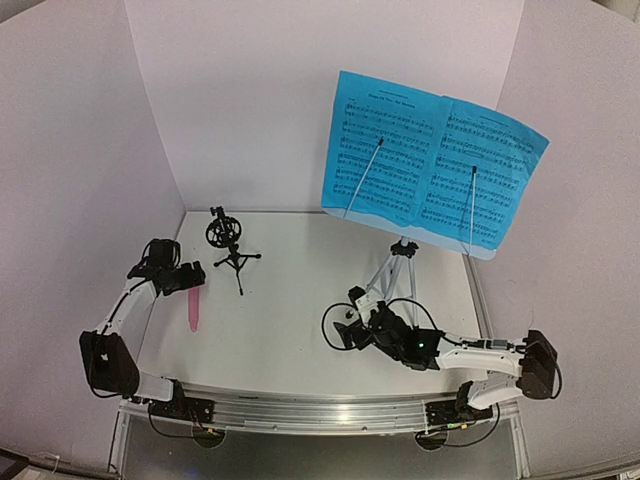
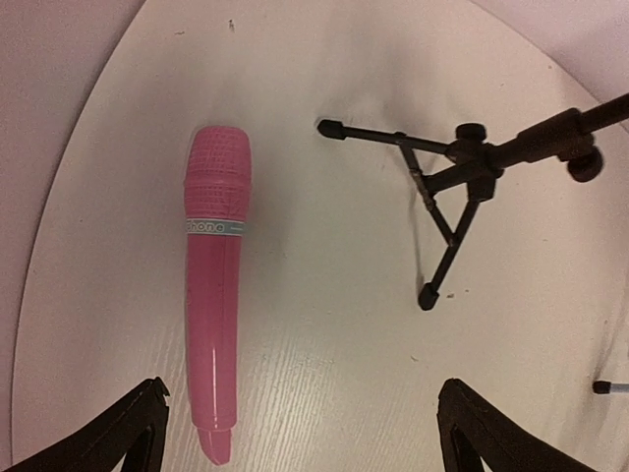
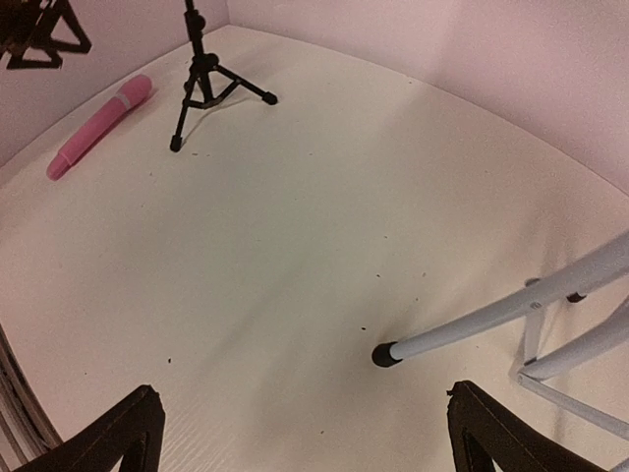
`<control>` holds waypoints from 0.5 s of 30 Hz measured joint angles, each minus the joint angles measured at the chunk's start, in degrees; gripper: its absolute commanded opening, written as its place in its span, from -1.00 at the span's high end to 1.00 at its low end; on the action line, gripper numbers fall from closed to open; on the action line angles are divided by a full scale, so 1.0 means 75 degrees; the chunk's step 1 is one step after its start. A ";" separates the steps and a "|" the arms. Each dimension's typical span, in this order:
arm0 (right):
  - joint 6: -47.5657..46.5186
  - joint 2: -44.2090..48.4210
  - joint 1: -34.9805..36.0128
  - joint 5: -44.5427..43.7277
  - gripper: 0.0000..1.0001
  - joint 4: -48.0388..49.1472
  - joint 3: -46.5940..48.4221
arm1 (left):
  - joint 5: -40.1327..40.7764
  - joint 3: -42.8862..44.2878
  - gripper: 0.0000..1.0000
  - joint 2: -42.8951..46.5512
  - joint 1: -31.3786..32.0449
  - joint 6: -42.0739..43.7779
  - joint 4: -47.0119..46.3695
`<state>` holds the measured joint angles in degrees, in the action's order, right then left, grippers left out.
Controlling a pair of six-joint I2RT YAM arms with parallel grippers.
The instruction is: Set up the instrument practice props
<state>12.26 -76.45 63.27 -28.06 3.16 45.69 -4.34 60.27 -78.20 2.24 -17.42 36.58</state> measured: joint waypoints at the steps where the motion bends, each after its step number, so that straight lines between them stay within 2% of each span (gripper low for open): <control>1: 0.0218 0.0155 -0.0052 -0.0056 -0.92 -0.0003 -0.0118 | 0.0099 0.0003 -0.80 -0.0160 0.0000 0.0079 -0.0015; 8: 0.1363 0.0306 -0.0156 -0.0498 -0.91 -0.0664 -0.0186 | 0.1004 0.0769 -0.59 -0.1993 0.0000 0.0690 0.0065; 15: 0.1731 0.0315 -0.0156 -0.0636 -0.90 -0.0998 -0.0186 | 0.2042 0.1804 -0.39 -0.3777 0.0000 0.0979 0.0133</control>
<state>25.24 -74.09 62.11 -32.83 -4.32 44.29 10.98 73.80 -106.53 2.24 -10.07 37.58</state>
